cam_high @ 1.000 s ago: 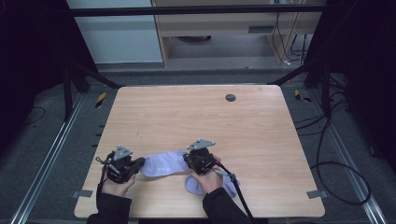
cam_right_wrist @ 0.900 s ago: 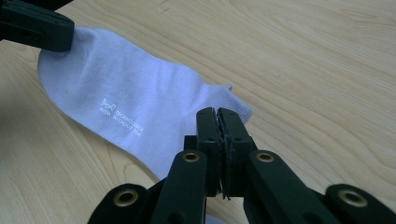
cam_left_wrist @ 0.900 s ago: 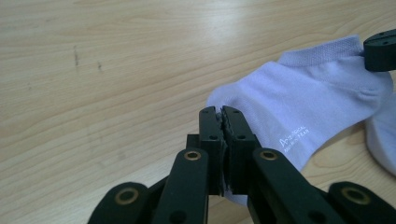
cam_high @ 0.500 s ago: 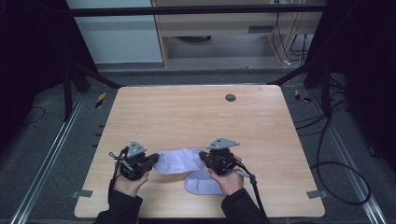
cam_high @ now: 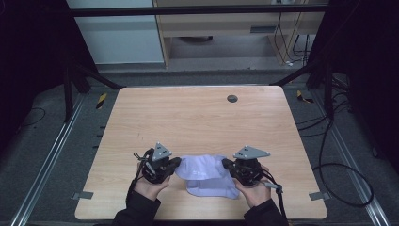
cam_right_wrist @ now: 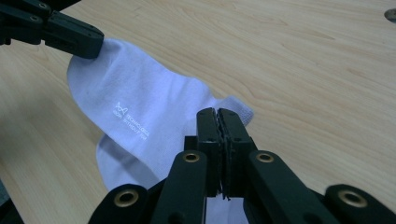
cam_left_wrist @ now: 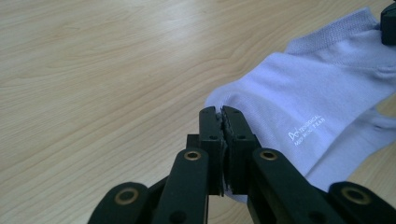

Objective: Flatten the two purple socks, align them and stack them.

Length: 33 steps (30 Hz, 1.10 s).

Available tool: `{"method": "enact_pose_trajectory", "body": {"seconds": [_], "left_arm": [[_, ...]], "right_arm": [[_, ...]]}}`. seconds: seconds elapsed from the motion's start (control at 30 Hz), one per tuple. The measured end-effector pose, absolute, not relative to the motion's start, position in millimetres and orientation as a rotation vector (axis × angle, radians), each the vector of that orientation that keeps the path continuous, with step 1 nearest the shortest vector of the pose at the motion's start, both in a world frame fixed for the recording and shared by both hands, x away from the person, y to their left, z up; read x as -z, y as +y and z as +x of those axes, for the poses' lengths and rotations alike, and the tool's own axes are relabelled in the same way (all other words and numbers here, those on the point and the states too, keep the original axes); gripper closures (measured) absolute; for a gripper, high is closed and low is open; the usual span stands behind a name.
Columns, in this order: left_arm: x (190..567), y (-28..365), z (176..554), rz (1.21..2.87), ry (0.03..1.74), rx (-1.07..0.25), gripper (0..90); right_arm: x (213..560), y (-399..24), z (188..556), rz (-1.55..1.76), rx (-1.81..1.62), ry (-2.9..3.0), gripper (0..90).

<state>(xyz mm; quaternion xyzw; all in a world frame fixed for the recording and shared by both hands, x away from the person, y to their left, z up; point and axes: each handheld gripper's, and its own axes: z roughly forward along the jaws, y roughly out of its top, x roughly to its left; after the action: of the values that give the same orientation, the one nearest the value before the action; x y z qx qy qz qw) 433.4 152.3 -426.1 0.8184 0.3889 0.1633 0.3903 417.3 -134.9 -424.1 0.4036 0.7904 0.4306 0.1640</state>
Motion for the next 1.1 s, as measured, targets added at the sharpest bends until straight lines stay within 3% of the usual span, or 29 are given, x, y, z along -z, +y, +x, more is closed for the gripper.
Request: {"method": "enact_pose_trajectory", "body": {"seconds": [1.1], "left_arm": [[465, 118, 428, 2.232, 0.93, -0.321, 87.4]], "right_arm": [[463, -165, 392, 1.247, -1.135, 2.333, 88.5]]}}
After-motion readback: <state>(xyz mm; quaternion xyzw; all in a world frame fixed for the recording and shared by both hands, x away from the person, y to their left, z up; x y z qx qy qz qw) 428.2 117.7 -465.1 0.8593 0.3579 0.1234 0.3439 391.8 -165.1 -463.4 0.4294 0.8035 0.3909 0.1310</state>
